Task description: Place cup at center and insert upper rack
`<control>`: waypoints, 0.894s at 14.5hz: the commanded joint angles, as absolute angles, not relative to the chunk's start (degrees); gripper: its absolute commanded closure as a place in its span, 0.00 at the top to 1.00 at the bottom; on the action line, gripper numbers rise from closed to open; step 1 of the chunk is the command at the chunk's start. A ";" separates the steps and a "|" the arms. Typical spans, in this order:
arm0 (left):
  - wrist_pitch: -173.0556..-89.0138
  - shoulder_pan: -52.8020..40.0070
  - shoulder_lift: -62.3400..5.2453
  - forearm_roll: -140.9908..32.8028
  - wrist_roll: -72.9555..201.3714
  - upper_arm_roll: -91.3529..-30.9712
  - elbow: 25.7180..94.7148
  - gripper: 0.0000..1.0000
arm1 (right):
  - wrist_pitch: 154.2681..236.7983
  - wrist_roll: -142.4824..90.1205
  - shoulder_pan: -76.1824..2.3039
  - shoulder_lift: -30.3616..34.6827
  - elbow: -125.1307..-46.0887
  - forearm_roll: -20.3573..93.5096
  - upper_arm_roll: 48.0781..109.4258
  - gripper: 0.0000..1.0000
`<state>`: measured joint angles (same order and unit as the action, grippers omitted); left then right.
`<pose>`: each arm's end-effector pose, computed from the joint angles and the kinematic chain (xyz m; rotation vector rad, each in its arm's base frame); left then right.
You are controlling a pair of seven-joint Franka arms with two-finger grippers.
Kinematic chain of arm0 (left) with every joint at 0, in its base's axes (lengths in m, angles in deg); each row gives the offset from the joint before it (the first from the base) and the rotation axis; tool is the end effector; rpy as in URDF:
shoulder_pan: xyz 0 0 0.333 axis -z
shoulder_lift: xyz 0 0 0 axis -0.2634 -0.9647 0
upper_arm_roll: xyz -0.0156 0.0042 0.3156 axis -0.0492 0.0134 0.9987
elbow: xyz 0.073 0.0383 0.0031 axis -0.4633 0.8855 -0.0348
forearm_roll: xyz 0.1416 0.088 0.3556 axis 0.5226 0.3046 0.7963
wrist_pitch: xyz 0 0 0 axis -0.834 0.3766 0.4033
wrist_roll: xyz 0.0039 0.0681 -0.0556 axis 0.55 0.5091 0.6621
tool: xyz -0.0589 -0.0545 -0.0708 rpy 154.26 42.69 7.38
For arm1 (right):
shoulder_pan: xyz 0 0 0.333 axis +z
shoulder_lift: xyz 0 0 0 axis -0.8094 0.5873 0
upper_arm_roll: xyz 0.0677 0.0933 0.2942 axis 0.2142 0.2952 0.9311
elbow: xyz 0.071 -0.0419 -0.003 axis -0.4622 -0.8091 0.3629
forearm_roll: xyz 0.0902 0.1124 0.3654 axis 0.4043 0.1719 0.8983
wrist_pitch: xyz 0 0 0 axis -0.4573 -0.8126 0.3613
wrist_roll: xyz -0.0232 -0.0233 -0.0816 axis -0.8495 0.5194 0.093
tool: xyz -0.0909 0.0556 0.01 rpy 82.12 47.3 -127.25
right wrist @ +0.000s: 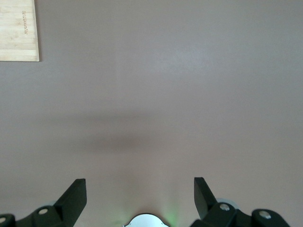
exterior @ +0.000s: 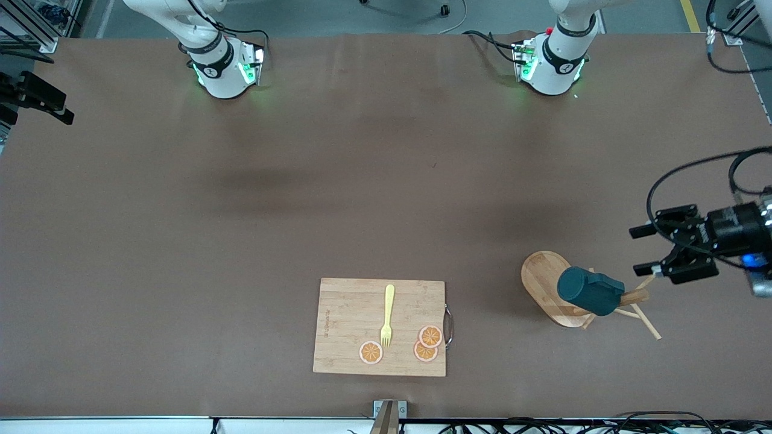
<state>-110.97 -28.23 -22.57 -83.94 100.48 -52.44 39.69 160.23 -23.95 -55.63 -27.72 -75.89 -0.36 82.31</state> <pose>0.6645 -0.0024 0.5439 2.1953 1.0723 -0.3432 0.4995 -0.0316 0.6757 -3.1346 0.0184 0.0723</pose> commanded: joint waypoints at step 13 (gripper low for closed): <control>-100.70 -16.94 2.07 -45.72 72.79 -52.77 55.67 1.00 | 160.60 -24.49 -55.44 -28.95 -77.03 -0.71 82.27 1.00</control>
<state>-99.36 -17.71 -2.40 -46.84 75.15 -53.04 50.20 160.28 -23.96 -55.62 -27.72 -75.90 -0.36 82.32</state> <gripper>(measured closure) 0.000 0.000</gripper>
